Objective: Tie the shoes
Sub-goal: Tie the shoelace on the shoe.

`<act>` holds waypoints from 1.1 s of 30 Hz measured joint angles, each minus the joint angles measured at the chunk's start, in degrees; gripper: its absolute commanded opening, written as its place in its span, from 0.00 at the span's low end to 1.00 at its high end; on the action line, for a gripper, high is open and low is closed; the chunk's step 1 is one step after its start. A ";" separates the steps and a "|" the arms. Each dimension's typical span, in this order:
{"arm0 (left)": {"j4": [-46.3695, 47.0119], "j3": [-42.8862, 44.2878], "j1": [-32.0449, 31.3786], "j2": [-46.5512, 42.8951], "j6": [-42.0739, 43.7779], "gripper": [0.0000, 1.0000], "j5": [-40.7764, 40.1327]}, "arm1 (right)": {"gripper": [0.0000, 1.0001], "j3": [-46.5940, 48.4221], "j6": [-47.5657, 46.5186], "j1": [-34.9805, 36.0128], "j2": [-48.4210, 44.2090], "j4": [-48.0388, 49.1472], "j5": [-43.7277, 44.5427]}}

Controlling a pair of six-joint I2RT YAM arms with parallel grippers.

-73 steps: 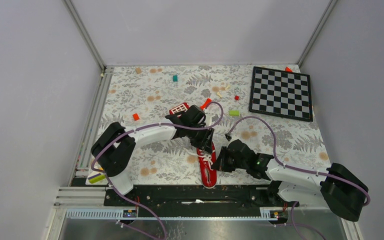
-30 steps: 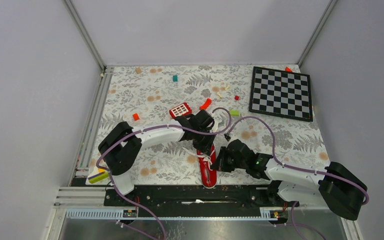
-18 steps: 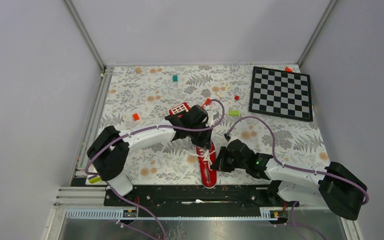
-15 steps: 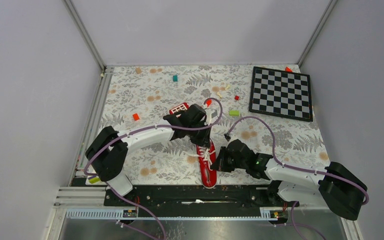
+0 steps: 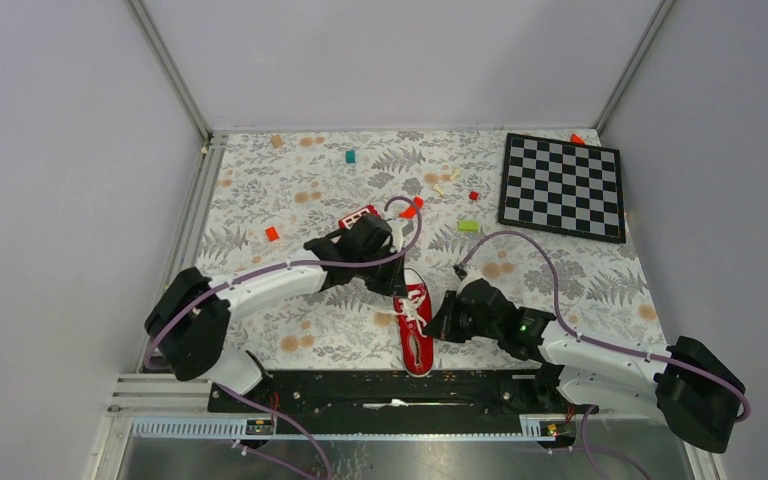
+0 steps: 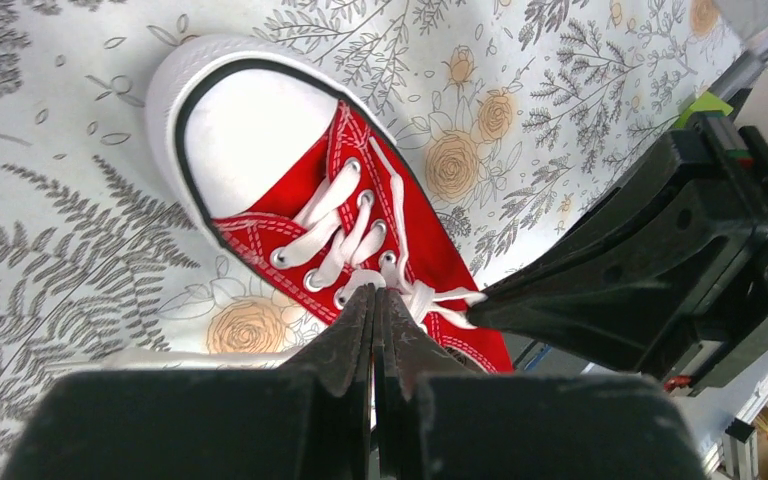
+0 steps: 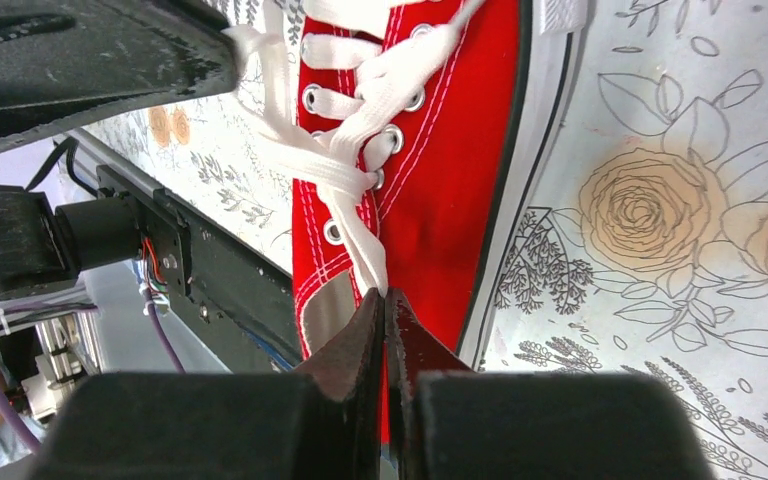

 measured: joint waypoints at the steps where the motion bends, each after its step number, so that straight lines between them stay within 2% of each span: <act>1: 0.17 -0.85 0.28 -1.22 -0.33 0.00 -0.26 | 0.00 0.00 0.00 0.00 -0.61 -0.33 0.31; 6: 0.72 -3.34 1.40 -4.92 -1.64 0.00 -0.94 | 0.00 0.00 -0.04 0.00 -1.81 -1.64 1.16; 22: 2.51 -12.00 2.43 -8.98 -4.17 0.00 -1.31 | 0.00 -1.53 -0.26 0.00 -3.80 -3.82 2.58; 33: 3.45 -13.60 3.65 -11.08 -4.83 0.00 -1.84 | 0.00 -2.47 -0.24 0.00 -4.00 -4.26 2.64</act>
